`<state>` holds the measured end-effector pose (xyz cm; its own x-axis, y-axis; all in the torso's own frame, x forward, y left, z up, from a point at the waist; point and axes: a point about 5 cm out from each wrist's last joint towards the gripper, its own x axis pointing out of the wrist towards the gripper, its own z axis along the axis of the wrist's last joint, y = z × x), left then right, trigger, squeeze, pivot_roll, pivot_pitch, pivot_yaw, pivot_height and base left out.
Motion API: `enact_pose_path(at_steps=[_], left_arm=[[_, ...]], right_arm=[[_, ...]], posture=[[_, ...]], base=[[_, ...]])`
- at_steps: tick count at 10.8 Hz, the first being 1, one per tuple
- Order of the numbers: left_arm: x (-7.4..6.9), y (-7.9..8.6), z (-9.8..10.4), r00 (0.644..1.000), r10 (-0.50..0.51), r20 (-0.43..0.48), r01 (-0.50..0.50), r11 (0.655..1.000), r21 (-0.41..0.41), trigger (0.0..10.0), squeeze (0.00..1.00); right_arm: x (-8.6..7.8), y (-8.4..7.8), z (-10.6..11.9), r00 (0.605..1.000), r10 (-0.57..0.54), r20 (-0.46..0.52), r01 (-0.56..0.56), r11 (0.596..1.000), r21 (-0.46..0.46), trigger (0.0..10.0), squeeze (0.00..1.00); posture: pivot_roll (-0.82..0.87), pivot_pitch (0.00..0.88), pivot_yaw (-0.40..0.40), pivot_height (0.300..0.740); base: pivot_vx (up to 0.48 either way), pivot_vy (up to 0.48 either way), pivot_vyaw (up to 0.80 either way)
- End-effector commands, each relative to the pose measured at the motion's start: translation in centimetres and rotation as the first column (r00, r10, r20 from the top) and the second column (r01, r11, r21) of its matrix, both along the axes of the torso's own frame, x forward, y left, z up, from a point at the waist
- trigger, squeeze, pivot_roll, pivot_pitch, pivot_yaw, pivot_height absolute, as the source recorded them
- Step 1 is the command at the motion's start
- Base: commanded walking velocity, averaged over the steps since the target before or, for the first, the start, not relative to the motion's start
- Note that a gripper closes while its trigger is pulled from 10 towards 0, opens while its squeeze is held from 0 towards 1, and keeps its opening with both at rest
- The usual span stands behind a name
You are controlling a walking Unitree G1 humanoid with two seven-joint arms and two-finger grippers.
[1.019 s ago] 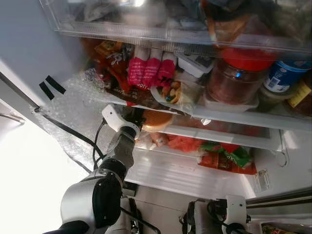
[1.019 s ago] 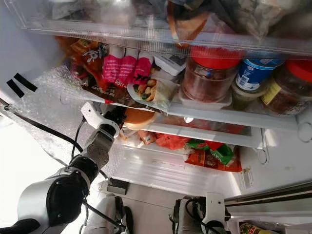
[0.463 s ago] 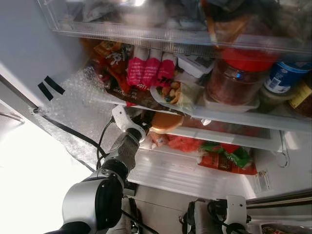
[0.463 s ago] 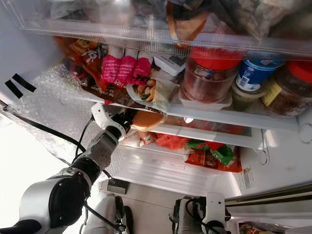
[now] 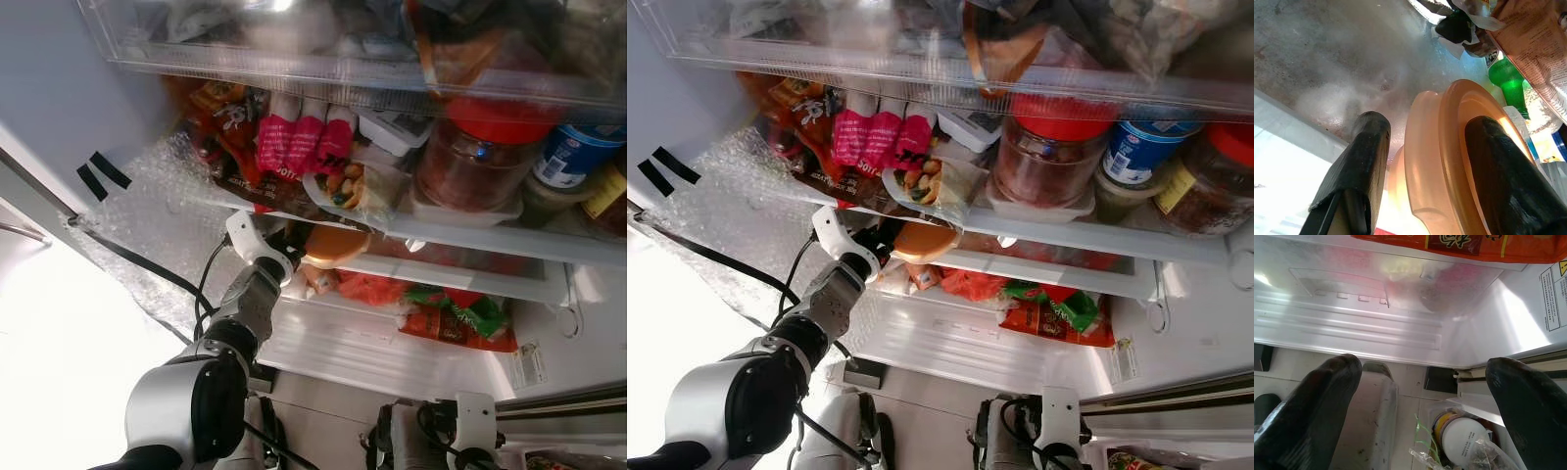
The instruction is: Restocking fridge
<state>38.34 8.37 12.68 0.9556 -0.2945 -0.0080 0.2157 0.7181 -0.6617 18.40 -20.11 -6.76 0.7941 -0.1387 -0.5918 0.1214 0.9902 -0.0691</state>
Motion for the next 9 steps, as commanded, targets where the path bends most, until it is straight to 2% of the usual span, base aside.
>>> enact_pose_path(at_steps=[1,7,8,9], left_arm=[[-0.3,0.1,-0.6,1.000,-0.014,-0.013,0.014,1.000,0.026,10.0,0.00],[-0.3,0.1,-0.6,1.000,-0.018,-0.009,0.018,0.999,0.029,10.0,0.00],[-0.6,-0.4,0.1,0.989,-0.105,0.107,0.105,0.994,0.006,10.0,0.00],[-0.6,-0.5,0.3,0.986,-0.113,0.123,0.114,0.994,0.002,10.0,0.00]], right_arm=[[-7.5,1.5,-3.8,0.949,0.004,-0.316,0.013,0.999,0.049,10.0,0.00],[-7.4,1.5,-3.8,0.949,0.004,-0.316,0.013,0.999,0.050,10.0,0.00],[-5.9,1.5,-3.4,0.957,0.008,-0.289,0.007,0.999,0.051,10.0,0.00],[-5.7,1.5,-3.3,0.958,0.008,-0.286,0.007,0.999,0.051,10.0,0.00]], posture=[[-0.17,0.289,0.094,0.640],[-0.16,0.287,0.095,0.640],[-0.14,0.206,0.111,0.640],[-0.14,0.207,0.110,0.640]], base=[[0.000,0.000,0.00],[0.000,0.000,0.00],[0.000,0.000,0.00],[0.000,0.000,0.00]])
